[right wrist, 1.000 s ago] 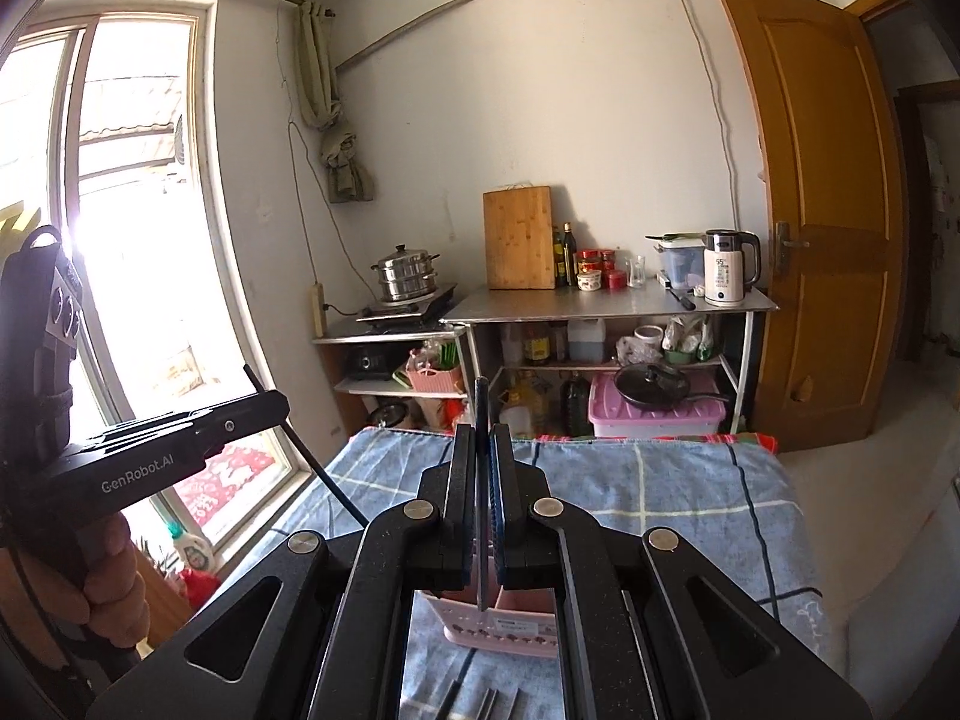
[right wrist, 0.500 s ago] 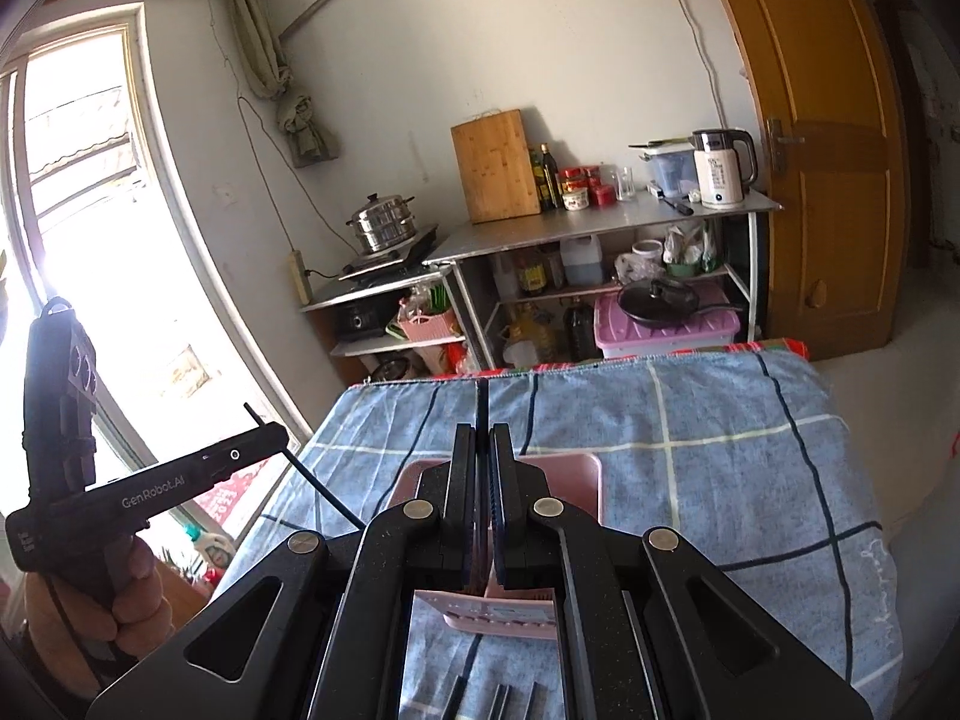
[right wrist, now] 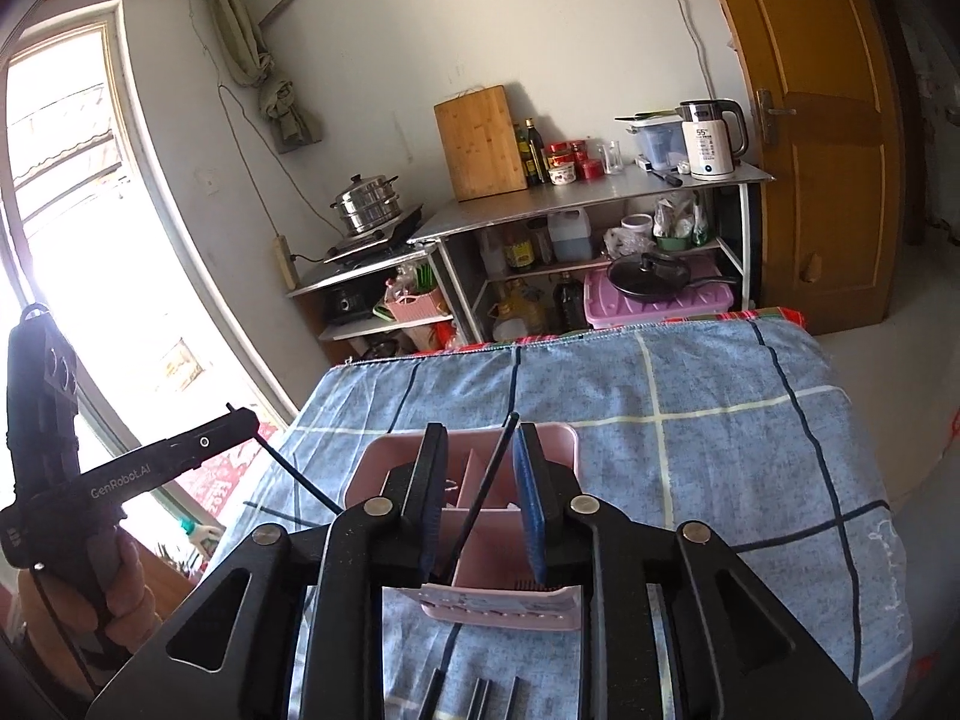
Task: Organize utensils
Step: 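Lower both chopsticks into the basket compartments and open both grippers, then return both grippers to the chopstick row and grasp one black chopstick each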
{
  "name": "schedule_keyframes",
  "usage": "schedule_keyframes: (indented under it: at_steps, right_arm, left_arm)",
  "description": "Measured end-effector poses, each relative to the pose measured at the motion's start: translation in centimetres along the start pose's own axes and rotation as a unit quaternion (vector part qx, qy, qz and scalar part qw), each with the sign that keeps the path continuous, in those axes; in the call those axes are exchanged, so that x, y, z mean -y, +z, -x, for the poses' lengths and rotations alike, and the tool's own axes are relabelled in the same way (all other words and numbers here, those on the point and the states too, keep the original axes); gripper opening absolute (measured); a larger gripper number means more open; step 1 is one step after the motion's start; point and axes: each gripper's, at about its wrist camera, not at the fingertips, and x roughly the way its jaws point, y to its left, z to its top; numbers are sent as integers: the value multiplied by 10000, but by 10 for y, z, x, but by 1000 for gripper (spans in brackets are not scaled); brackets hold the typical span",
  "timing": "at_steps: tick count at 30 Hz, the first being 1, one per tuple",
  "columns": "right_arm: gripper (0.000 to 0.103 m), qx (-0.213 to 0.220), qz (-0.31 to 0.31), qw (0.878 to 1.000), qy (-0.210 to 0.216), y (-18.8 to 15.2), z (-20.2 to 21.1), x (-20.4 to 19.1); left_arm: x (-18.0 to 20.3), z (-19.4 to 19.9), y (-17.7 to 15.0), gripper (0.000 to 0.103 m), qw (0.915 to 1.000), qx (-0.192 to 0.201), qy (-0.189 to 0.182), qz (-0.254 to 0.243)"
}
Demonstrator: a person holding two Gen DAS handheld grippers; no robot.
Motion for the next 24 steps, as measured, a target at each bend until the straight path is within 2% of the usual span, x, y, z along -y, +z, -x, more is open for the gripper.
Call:
schedule_keyframes:
  at_steps: [6,12,18,24]
  right_arm:
    - [25,128,16,9999,17,-11,27,0]
    - [25,181,152,9997,9,-40,56,-3]
    - [25,181,316,9992,-143,-83,83,-3]
    - [25,4,434,9987,-257,-130,99,-3]
  left_arm:
    - [4,31,-15,22,9997,238,-8,-107]
    - [14,62,-48,22,9987,402,-31,-327]
    - [28,85,-105,22,9969,479,-77,-623]
    - [41,95,-162,22,9954,357,-57,-889]
